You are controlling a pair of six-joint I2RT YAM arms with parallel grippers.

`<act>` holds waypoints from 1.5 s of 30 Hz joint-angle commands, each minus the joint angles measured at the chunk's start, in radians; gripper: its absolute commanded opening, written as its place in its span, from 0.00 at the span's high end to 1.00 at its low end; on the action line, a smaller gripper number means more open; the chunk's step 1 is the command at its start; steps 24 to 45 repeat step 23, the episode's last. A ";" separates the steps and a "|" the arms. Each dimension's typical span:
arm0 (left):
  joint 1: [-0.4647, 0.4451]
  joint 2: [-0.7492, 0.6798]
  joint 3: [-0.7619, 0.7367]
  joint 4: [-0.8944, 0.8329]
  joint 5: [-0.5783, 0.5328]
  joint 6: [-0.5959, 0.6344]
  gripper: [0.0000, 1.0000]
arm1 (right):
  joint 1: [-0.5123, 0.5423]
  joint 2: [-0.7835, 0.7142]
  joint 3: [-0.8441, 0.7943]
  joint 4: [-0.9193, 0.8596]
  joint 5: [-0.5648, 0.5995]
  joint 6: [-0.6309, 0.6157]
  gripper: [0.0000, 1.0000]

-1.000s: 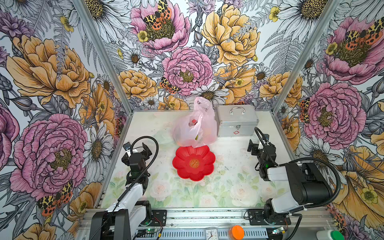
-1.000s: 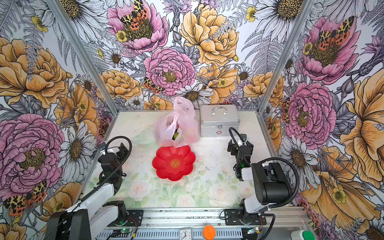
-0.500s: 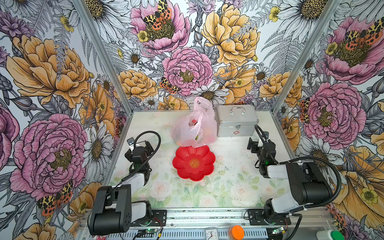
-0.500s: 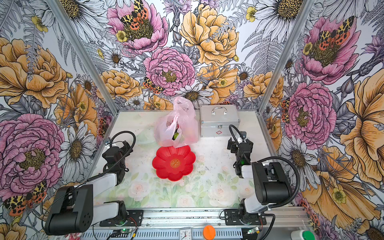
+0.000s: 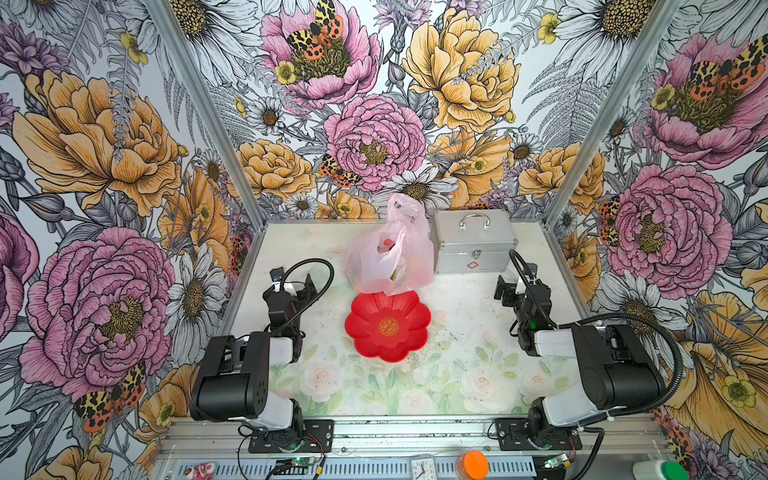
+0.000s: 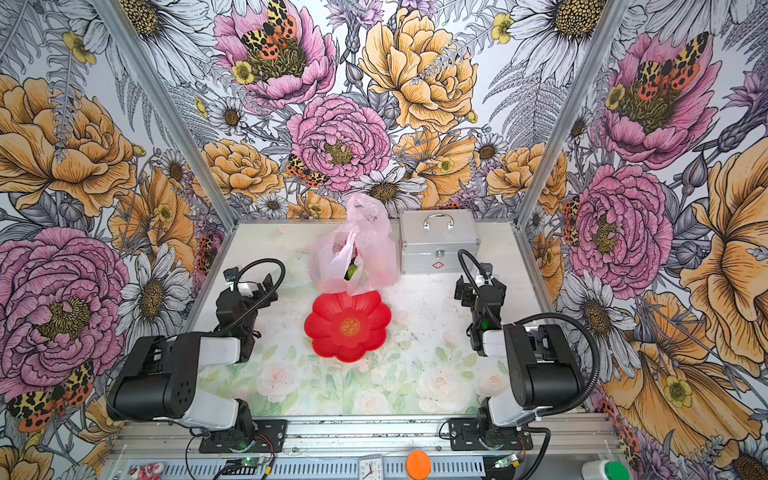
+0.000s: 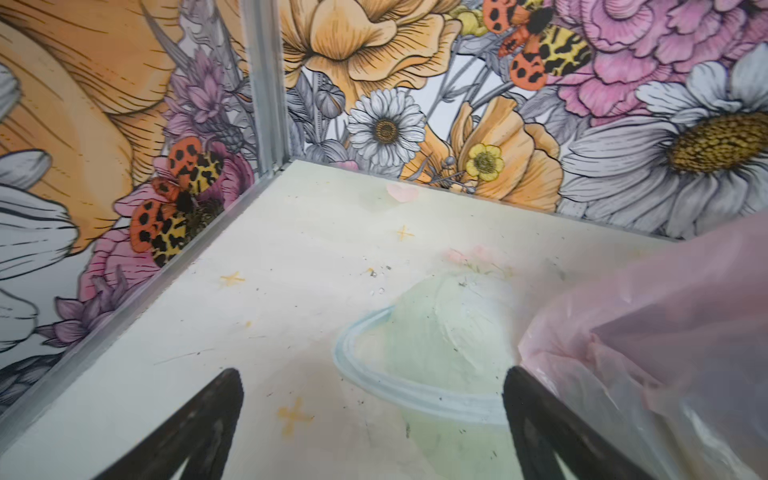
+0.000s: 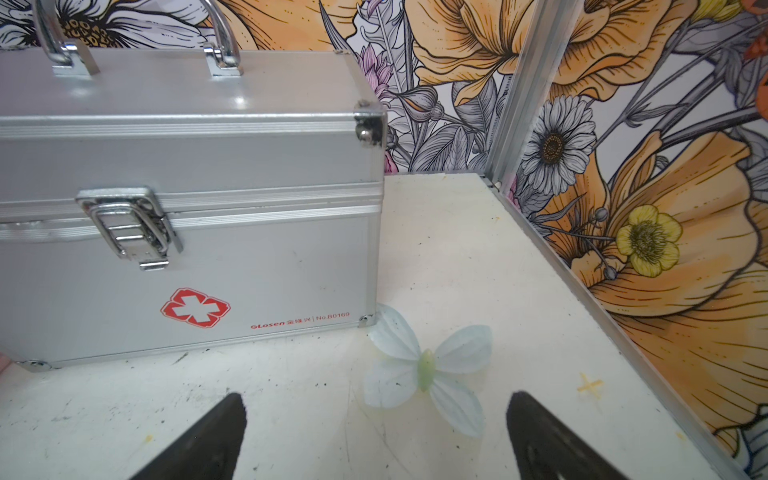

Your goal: Place the fruits into the plastic bag

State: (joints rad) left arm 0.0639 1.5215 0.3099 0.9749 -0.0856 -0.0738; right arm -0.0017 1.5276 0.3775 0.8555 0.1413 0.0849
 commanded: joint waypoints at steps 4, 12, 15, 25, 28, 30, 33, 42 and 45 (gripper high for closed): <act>-0.019 0.032 0.040 0.029 -0.010 0.026 0.01 | -0.007 0.008 0.014 0.009 -0.007 -0.002 0.00; -0.053 0.028 0.057 -0.016 -0.061 0.055 0.01 | -0.007 0.009 0.016 0.009 -0.008 -0.002 0.00; -0.054 0.028 0.057 -0.014 -0.062 0.057 0.01 | -0.007 0.011 0.018 0.006 -0.007 -0.003 0.00; -0.056 0.028 0.057 -0.015 -0.066 0.058 0.01 | -0.013 0.010 0.018 0.004 -0.020 0.000 0.00; -0.056 0.028 0.057 -0.015 -0.066 0.058 0.01 | -0.013 0.010 0.018 0.004 -0.020 0.000 0.00; -0.056 0.028 0.057 -0.015 -0.066 0.058 0.01 | -0.013 0.010 0.018 0.004 -0.020 0.000 0.00; -0.056 0.028 0.057 -0.015 -0.066 0.058 0.01 | -0.013 0.010 0.018 0.004 -0.020 0.000 0.00; -0.056 0.028 0.057 -0.015 -0.066 0.058 0.01 | -0.013 0.010 0.018 0.004 -0.020 0.000 0.00; -0.056 0.028 0.057 -0.015 -0.066 0.058 0.01 | -0.013 0.010 0.018 0.004 -0.020 0.000 0.00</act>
